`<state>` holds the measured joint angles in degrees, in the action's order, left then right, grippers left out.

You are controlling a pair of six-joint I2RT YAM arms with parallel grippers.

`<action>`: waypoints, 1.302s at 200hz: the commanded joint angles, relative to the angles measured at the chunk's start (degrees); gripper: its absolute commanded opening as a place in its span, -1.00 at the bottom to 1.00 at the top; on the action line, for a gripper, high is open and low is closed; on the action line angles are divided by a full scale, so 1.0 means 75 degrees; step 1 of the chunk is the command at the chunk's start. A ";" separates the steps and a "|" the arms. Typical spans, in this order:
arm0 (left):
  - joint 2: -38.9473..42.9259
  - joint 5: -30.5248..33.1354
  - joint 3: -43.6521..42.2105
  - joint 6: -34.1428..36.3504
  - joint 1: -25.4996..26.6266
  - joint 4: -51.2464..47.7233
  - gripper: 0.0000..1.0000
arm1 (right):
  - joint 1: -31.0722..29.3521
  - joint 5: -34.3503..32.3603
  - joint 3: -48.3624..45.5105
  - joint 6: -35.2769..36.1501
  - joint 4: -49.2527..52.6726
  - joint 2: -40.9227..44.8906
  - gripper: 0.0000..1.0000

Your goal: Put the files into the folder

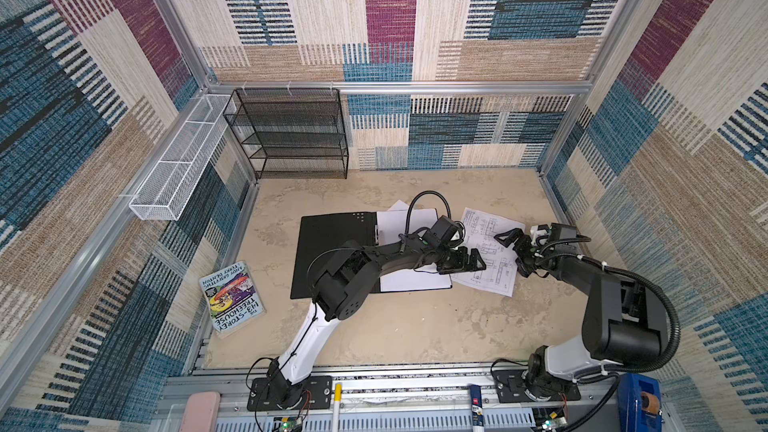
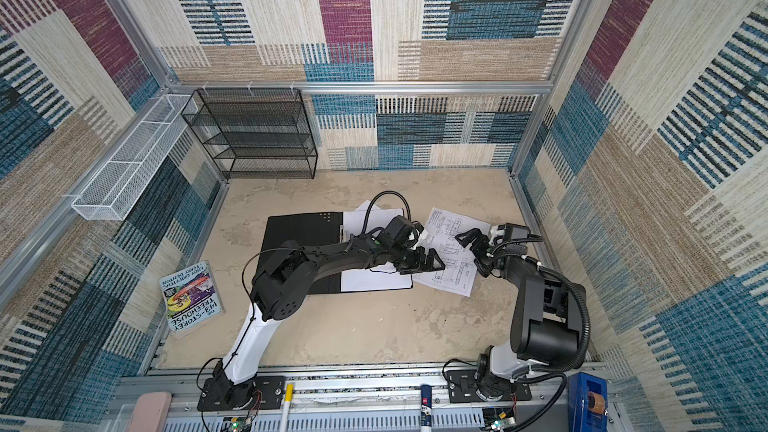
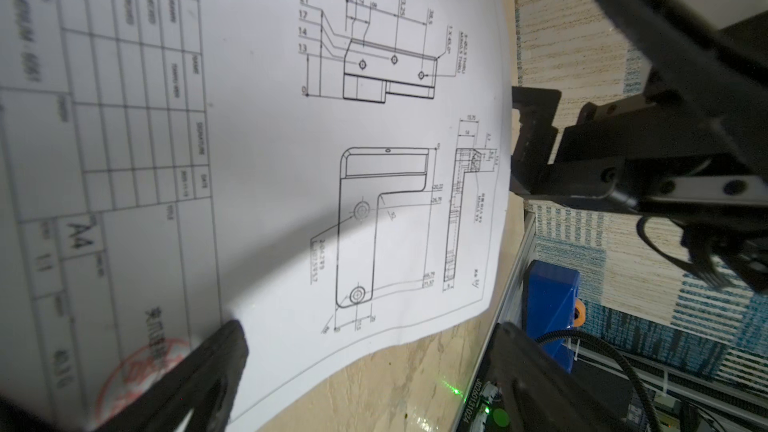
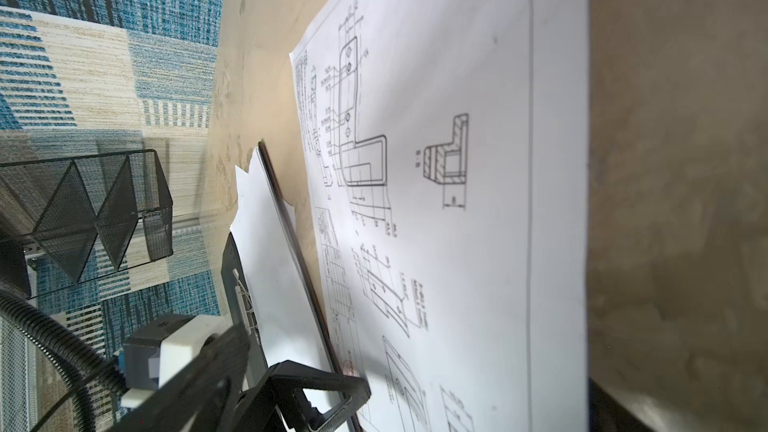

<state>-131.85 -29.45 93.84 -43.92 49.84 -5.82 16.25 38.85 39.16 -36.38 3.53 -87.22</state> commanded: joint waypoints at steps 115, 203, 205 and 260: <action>-0.0198 0.1281 -0.0357 -0.0121 -0.0149 -0.2368 0.90 | 0.0081 -0.1122 0.0017 0.0286 -0.0128 -0.0431 0.56; -0.0232 0.1194 -0.0338 -0.0168 -0.0153 -0.2308 0.87 | 0.0116 -0.1316 -0.0190 0.0469 -0.0219 -0.0652 0.04; -0.0241 0.1187 -0.0334 -0.0170 -0.0153 -0.2315 0.86 | 0.0115 -0.1314 -0.0193 0.0468 -0.0232 -0.0652 0.03; -0.0178 0.0986 -0.0198 -0.0093 -0.0163 -0.2305 0.85 | 0.0109 -0.0860 -0.0224 0.0445 -0.0226 -0.0278 -0.11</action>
<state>-131.57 -30.61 93.10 -44.40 49.10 -5.21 17.21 30.94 37.50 -33.10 0.03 -91.05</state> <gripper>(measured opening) 0.925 0.463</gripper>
